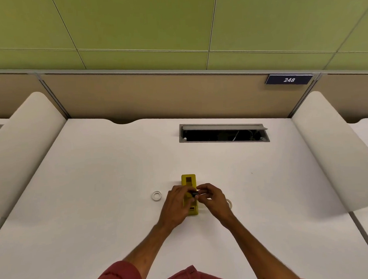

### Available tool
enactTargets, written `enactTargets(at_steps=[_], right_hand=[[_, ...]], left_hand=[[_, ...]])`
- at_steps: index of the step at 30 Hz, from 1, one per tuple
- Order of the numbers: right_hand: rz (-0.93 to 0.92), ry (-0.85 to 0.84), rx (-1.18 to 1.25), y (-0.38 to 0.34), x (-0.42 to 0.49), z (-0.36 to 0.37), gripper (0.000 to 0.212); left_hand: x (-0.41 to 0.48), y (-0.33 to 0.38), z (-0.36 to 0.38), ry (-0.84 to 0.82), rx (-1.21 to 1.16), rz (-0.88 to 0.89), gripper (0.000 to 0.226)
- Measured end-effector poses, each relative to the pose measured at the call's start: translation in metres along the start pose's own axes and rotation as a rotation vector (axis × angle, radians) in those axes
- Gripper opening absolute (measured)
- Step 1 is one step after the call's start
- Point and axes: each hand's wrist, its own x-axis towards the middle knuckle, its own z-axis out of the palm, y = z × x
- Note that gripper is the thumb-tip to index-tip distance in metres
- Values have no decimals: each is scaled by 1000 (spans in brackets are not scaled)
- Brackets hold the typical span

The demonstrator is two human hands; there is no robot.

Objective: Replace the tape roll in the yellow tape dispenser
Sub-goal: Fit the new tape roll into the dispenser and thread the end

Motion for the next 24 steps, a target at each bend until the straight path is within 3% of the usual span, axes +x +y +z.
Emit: enactTargets(at_steps=[3,5,8,12,15,24], right_hand=[[-4,46,-32,3,-4,-3,19],[-9,166,-105,8,-8,-7,15],[-35,289,-371,19,-17,-21,27],[58,212,-792,32,-26,-43,53],[141,90,-877,37,-28,-51,67],[157,64,-889,35,-23,-57,50]], left_hand=[[-1,1,1,5,2,3,30],[-2,1,2,4,12,1,30],[-1,2,2,9,11,-7,30],[2,5,1,14,31,-1,31],[4,7,0,38,59,-8,30],[9,10,-1,46,67,3,28]])
